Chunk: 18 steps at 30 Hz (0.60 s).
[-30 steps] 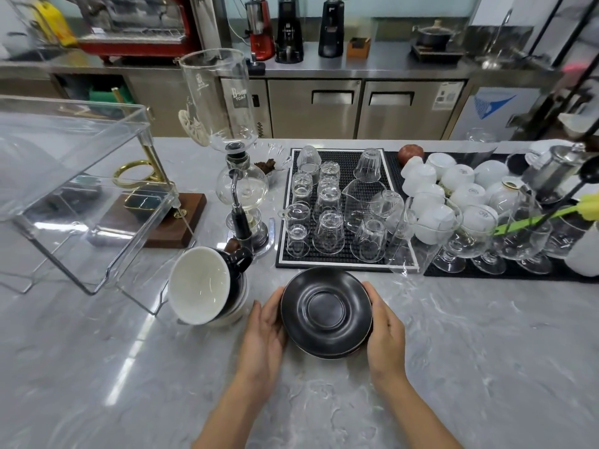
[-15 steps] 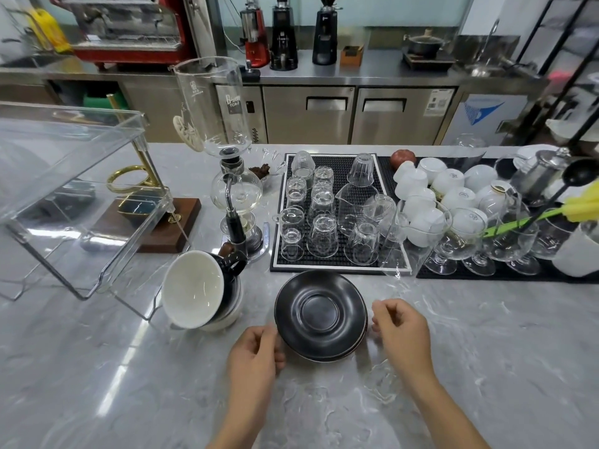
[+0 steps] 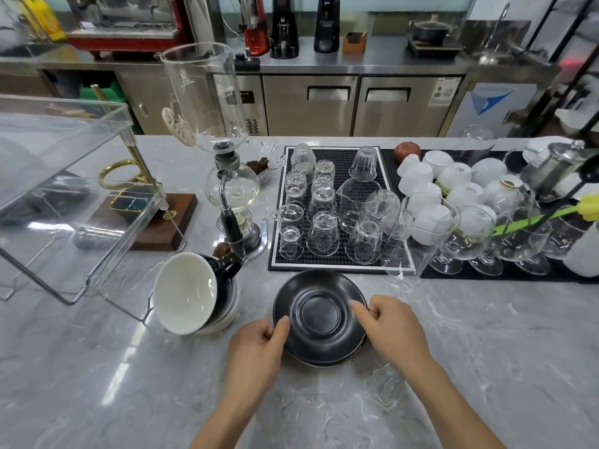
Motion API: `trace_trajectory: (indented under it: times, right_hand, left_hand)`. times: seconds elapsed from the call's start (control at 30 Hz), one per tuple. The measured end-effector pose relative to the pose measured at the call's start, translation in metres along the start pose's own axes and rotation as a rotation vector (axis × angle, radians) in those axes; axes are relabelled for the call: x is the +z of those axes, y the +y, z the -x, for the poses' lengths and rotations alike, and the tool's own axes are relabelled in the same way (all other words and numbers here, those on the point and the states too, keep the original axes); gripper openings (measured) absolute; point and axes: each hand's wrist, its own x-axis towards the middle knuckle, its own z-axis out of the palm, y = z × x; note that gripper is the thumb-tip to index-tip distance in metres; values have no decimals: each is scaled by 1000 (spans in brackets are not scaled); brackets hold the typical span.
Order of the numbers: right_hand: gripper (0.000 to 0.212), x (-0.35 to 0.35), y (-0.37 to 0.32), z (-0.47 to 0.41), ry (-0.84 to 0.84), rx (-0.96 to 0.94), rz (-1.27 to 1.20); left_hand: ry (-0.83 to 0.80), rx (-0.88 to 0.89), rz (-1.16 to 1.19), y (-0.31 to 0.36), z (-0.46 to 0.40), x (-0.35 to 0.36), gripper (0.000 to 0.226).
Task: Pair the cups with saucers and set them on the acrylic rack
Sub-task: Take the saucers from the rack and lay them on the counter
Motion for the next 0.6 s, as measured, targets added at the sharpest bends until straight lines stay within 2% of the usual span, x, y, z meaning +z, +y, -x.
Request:
trace_trajectory:
  times: [0.6]
  right_hand:
    - [52,1,-2,5,21,-28,-9]
  left_hand:
    - [-14,83,42,-2,2,0,52]
